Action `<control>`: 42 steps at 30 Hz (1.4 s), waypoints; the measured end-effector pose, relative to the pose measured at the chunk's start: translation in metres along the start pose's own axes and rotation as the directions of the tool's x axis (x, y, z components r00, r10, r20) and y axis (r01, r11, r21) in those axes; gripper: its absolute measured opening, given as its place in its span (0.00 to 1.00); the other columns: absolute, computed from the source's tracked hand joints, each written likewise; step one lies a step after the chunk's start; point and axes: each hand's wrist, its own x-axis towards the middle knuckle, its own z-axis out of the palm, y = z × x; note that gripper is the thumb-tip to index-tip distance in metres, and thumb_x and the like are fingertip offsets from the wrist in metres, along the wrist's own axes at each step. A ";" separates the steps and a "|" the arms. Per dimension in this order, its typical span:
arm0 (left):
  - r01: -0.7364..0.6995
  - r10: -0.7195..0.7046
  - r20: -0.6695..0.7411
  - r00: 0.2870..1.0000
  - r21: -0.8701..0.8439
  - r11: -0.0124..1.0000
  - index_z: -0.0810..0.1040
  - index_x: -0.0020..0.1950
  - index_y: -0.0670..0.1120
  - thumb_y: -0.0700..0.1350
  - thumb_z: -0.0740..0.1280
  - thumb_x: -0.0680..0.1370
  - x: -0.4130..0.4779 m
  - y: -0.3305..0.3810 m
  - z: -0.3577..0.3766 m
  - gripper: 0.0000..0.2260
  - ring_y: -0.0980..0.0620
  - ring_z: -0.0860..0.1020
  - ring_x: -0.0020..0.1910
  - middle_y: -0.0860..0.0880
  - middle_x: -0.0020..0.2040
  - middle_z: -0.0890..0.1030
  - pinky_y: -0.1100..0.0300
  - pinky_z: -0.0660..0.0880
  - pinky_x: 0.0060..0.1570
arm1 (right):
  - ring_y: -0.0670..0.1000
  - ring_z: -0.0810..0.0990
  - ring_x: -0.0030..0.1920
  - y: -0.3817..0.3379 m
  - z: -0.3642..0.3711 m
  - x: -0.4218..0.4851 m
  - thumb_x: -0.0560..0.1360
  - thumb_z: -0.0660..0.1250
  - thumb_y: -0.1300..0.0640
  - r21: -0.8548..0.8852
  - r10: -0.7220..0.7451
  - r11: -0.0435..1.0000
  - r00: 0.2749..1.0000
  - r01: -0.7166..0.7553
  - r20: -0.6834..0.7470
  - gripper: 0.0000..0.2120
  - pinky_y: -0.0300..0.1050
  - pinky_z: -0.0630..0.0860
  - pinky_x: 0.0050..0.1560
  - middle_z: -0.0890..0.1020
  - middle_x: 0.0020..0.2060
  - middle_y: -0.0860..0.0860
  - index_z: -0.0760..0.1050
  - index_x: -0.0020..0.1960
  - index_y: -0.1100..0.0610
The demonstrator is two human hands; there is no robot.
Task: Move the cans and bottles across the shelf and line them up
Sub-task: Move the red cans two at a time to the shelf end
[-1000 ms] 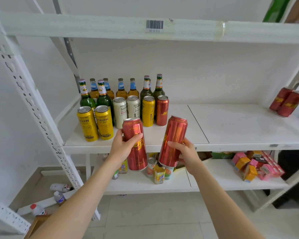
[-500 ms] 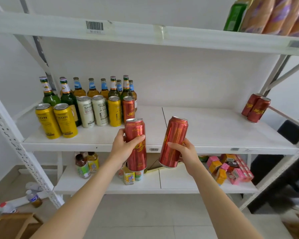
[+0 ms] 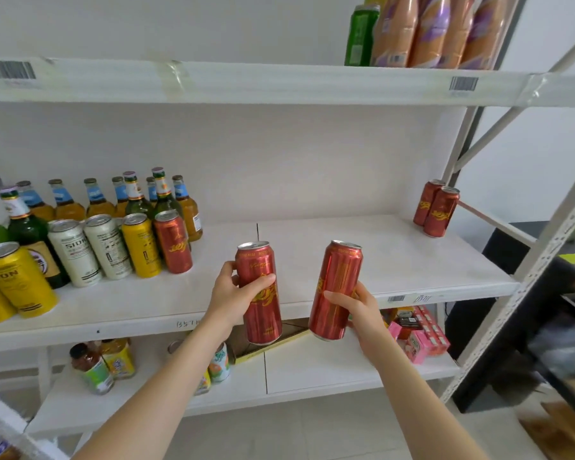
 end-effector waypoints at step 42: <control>-0.016 0.009 0.086 0.996 0.088 0.996 0.74 0.55 0.53 0.48 0.81 0.63 0.137 0.028 0.468 0.26 0.49 0.81 0.52 0.47 0.53 0.82 0.53 0.77 0.51 | 0.50 0.81 0.52 -0.048 -0.426 0.221 0.65 0.78 0.55 -0.055 -0.042 0.998 0.997 0.038 -0.071 0.25 0.44 0.76 0.46 0.83 0.51 0.49 0.74 0.60 0.49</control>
